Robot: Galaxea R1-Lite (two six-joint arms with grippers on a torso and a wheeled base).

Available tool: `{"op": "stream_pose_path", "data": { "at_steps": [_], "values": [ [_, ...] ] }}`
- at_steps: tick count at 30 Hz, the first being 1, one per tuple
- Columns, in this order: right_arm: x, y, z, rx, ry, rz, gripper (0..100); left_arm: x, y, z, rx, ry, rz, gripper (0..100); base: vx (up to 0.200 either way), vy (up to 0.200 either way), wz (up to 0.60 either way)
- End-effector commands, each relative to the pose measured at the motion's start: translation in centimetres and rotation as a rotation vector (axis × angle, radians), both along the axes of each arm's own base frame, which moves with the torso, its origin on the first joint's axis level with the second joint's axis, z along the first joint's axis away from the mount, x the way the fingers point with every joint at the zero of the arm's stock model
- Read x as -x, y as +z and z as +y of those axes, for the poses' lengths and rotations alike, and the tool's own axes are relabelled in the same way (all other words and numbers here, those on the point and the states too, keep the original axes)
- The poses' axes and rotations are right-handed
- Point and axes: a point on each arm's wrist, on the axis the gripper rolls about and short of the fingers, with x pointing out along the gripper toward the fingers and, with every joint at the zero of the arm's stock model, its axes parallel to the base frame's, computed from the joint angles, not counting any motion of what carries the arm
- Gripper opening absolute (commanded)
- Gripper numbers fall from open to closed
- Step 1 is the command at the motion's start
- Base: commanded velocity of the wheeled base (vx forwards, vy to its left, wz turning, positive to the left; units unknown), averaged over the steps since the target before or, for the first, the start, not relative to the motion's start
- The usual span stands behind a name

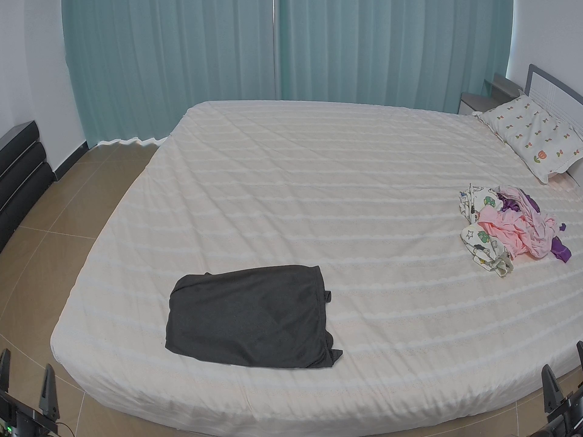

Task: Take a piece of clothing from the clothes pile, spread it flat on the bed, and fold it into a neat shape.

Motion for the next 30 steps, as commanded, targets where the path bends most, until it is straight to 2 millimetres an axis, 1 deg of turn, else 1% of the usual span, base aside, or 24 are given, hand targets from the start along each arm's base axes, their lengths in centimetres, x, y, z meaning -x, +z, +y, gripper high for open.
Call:
{"op": "stream_pose_path", "data": {
  "at_steps": [1, 30],
  "values": [
    [-0.04, -0.52, 0.0, 0.0, 0.0, 0.006, 100, -0.2, -1.22, -0.4, 0.09, -0.18, 0.079, 100, 0.0, 0.0, 0.0],
    [-0.04, -0.52, 0.0, 0.002, 0.0, 0.006, 100, -0.19, -1.06, -0.41, 0.082, -0.184, 0.063, 100, 0.0, 0.0, 0.0]
  ]
}}
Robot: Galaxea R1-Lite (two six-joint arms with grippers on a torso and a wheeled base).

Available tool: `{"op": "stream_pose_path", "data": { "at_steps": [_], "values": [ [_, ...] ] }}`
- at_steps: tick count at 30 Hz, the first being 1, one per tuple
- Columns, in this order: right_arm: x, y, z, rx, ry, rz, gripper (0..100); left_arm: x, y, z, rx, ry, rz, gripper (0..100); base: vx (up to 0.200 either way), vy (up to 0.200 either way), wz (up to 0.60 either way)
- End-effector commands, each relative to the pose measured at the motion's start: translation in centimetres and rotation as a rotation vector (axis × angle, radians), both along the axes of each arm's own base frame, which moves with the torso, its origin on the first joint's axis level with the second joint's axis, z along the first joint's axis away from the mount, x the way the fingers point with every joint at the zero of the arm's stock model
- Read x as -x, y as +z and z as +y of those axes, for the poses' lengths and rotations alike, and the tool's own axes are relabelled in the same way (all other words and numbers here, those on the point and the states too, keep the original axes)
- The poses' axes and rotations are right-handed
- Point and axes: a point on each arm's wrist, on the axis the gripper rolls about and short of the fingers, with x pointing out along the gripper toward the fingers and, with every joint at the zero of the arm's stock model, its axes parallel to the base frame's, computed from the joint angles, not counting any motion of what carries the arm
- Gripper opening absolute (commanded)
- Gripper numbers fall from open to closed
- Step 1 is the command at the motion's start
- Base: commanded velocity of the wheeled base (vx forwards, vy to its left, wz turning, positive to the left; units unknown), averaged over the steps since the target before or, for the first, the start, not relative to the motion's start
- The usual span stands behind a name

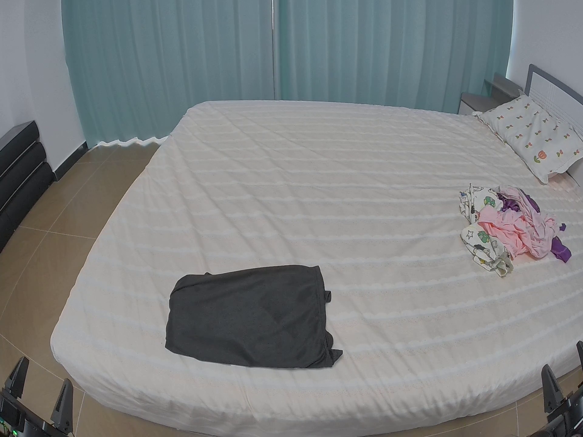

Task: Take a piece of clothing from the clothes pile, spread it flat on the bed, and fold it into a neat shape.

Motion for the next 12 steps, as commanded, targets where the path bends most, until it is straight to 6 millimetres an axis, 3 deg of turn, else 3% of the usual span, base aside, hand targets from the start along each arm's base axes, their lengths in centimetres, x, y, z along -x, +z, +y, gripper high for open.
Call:
{"op": "stream_pose_path", "data": {
  "at_steps": [1, 12],
  "values": [
    [-0.03, -0.52, 0.0, 0.0, 0.002, 0.005, 100, -0.12, -0.49, 0.0, 0.0, 0.001, 0.015, 100, 0.0, 0.0, 0.0],
    [-0.03, -0.52, 0.0, -0.001, 0.0, 0.005, 100, -0.12, -0.49, 0.0, 0.0, 0.001, 0.015, 100, 0.0, 0.0, 0.0]
  ]
}}
